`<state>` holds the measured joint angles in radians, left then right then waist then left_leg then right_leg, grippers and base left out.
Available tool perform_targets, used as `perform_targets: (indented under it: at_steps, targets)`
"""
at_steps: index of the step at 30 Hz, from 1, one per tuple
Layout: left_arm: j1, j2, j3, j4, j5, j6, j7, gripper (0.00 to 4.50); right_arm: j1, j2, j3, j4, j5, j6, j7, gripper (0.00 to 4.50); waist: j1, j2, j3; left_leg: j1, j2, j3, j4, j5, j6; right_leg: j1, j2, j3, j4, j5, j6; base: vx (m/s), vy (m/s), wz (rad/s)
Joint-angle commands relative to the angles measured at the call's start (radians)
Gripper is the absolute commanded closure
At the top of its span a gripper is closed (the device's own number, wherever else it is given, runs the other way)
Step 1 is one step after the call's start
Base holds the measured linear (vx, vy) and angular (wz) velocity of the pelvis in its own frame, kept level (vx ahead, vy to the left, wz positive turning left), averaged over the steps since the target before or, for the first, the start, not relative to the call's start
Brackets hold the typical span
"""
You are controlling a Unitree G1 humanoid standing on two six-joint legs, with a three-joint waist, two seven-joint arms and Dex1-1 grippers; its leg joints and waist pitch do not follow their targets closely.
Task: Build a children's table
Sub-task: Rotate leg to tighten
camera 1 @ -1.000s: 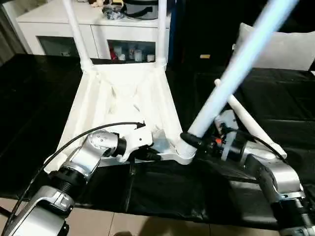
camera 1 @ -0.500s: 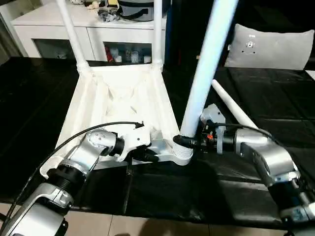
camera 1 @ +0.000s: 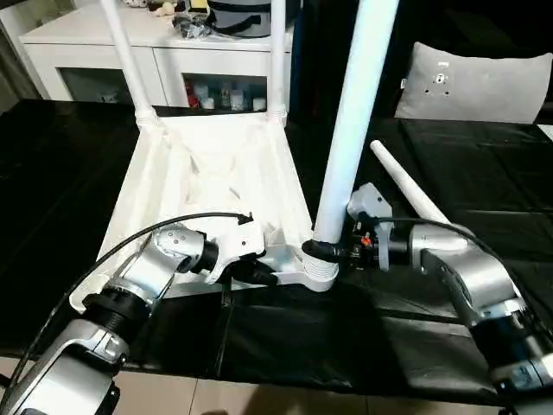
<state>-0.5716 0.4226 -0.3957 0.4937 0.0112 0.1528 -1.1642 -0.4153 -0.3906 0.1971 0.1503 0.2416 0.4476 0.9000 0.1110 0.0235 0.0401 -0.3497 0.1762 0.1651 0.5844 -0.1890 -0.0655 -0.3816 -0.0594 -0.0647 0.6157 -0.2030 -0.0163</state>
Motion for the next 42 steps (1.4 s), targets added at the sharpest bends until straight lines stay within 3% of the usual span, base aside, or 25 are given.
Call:
perform_targets:
  at_steps: [1,2,3,4,6,7,11,16,21,22,24,25,27,34,36,37,40,42]
  targets:
    - [0.017,-0.006,0.034,-0.056,0.000,0.083,0.075,4.50,0.058,0.030,0.011,0.049,-0.058,0.101,-0.138,2.63,-0.001,-0.001,-0.040,0.003,0.059,-0.023,-0.085,-0.277,-0.012,0.031,-0.095,0.057,-0.092,-0.364,-0.163,0.000,0.000,0.00]
    - [0.036,-0.030,0.045,-0.102,-0.006,0.136,0.117,4.50,0.072,0.056,-0.003,0.030,-0.077,0.126,-0.210,2.63,-0.008,0.000,-0.036,0.007,0.056,-0.026,-0.087,-0.328,-0.027,0.027,-0.096,0.055,-0.103,-0.462,-0.137,0.000,0.000,0.00]
    - [0.051,-0.061,0.058,-0.145,-0.012,0.194,0.166,4.50,0.082,0.085,-0.022,0.015,-0.086,0.165,-0.276,2.63,-0.013,0.001,-0.036,0.008,0.056,-0.029,-0.089,-0.343,-0.035,0.026,-0.097,0.054,-0.107,-0.495,-0.125,0.000,0.000,0.00]
    - [0.071,-0.122,0.071,-0.213,-0.018,0.281,0.245,4.50,0.084,0.131,-0.046,0.008,-0.100,0.207,-0.363,2.63,-0.018,0.002,-0.034,0.007,0.054,-0.029,-0.090,-0.353,-0.036,0.024,-0.095,0.053,-0.109,-0.513,-0.117,0.000,0.000,0.00]
    - [0.079,-0.157,0.071,-0.248,-0.017,0.322,0.280,4.50,0.076,0.154,-0.057,0.017,-0.106,0.218,-0.402,2.63,-0.028,0.002,-0.034,0.008,0.052,-0.031,-0.088,-0.371,-0.042,0.021,-0.096,0.051,-0.116,-0.544,-0.102,0.000,0.000,0.00]
    - [0.087,-0.195,0.053,-0.290,-0.002,0.361,0.313,4.50,0.058,0.183,-0.069,0.038,-0.111,0.224,-0.449,2.63,-0.034,0.001,-0.034,0.003,0.050,-0.033,-0.089,-0.371,-0.040,0.024,-0.096,0.050,-0.117,-0.545,-0.093,0.000,0.000,0.00]
    - [0.085,-0.233,0.004,-0.317,0.064,0.386,0.356,4.50,0.024,0.225,-0.081,0.061,-0.116,0.252,-0.509,2.63,-0.049,-0.001,-0.034,0.006,0.045,-0.030,-0.086,-0.367,-0.017,0.017,-0.091,0.050,-0.129,-0.538,-0.077,0.000,0.000,0.00]
    - [0.084,-0.226,0.007,-0.353,0.072,0.440,0.393,4.50,0.031,0.246,-0.085,0.024,-0.123,0.297,-0.552,2.63,-0.046,-0.002,-0.032,0.003,0.045,-0.029,-0.089,-0.349,-0.011,0.017,-0.089,0.050,-0.131,-0.544,-0.063,0.000,0.000,0.00]
    - [0.090,-0.199,0.019,-0.359,0.091,0.437,0.404,4.50,0.023,0.251,-0.093,0.050,-0.125,0.248,-0.562,2.63,-0.051,0.000,-0.032,0.004,0.044,-0.031,-0.090,-0.374,-0.017,0.014,-0.091,0.048,-0.134,-0.552,-0.055,0.000,0.000,0.00]
    - [0.090,-0.199,0.019,-0.359,0.091,0.437,0.404,4.50,0.023,0.251,-0.093,0.050,-0.125,0.248,-0.562,2.28,-0.051,0.000,-0.032,0.005,0.044,-0.031,-0.090,-0.375,-0.017,0.014,-0.090,0.048,-0.135,-0.551,-0.055,0.000,0.000,0.00]
    - [0.090,-0.196,0.021,-0.357,0.089,0.433,0.403,4.50,0.024,0.252,-0.097,0.051,-0.122,0.239,-0.561,2.28,-0.050,0.003,-0.034,0.005,0.045,-0.031,-0.092,-0.362,-0.015,0.016,-0.090,0.049,-0.133,-0.519,-0.063,0.000,0.000,0.00]
    - [0.089,-0.193,0.024,-0.355,0.088,0.428,0.402,4.50,0.025,0.252,-0.102,0.050,-0.120,0.235,-0.561,1.90,-0.052,0.003,-0.034,0.003,0.046,-0.031,-0.093,-0.360,-0.015,0.017,-0.089,0.049,-0.132,-0.508,-0.067,0.000,0.000,0.00]
    - [0.086,-0.184,0.024,-0.351,0.084,0.419,0.400,4.50,0.028,0.250,-0.109,0.044,-0.117,0.233,-0.563,1.88,-0.051,0.002,-0.034,0.006,0.047,-0.030,-0.093,-0.364,-0.016,0.016,-0.089,0.051,-0.130,-0.486,-0.078,0.000,0.000,0.00]
    - [0.076,-0.143,0.036,-0.307,0.083,0.344,0.390,4.50,0.063,0.207,-0.112,-0.022,-0.091,0.186,-0.485,1.27,-0.035,0.002,-0.044,-0.003,0.048,-0.020,-0.085,-0.243,0.002,0.031,-0.087,0.056,-0.109,-0.269,-0.135,0.000,0.000,0.00]
    - [0.080,-0.118,0.027,-0.289,0.081,0.291,0.357,4.50,0.088,0.180,-0.124,-0.063,-0.060,0.152,-0.421,1.02,-0.026,0.005,-0.052,-0.007,0.049,-0.017,-0.077,-0.165,0.019,0.040,-0.088,0.056,-0.094,-0.146,-0.157,0.000,0.000,0.00]
    - [0.082,-0.107,0.021,-0.285,0.082,0.275,0.343,4.50,0.094,0.170,-0.130,-0.070,-0.053,0.140,-0.403,0.95,-0.023,0.001,-0.058,-0.010,0.048,-0.016,-0.072,-0.113,0.031,0.045,-0.085,0.055,-0.082,-0.059,-0.170,0.000,0.000,0.00]
    - [0.088,-0.079,0.006,-0.272,0.076,0.234,0.295,4.50,0.109,0.124,-0.137,-0.086,-0.031,0.109,-0.331,0.77,-0.014,0.003,-0.067,-0.017,0.046,-0.015,-0.059,-0.007,0.070,0.047,-0.080,0.051,-0.059,0.137,-0.210,0.000,0.000,0.00]
    - [0.090,-0.054,-0.007,-0.260,0.074,0.191,0.253,4.50,0.117,0.081,-0.146,-0.097,-0.011,0.081,-0.269,0.56,-0.014,0.003,-0.063,-0.019,0.045,-0.014,-0.059,-0.037,0.082,0.047,-0.083,0.049,-0.062,0.125,-0.222,0.000,0.000,0.00]
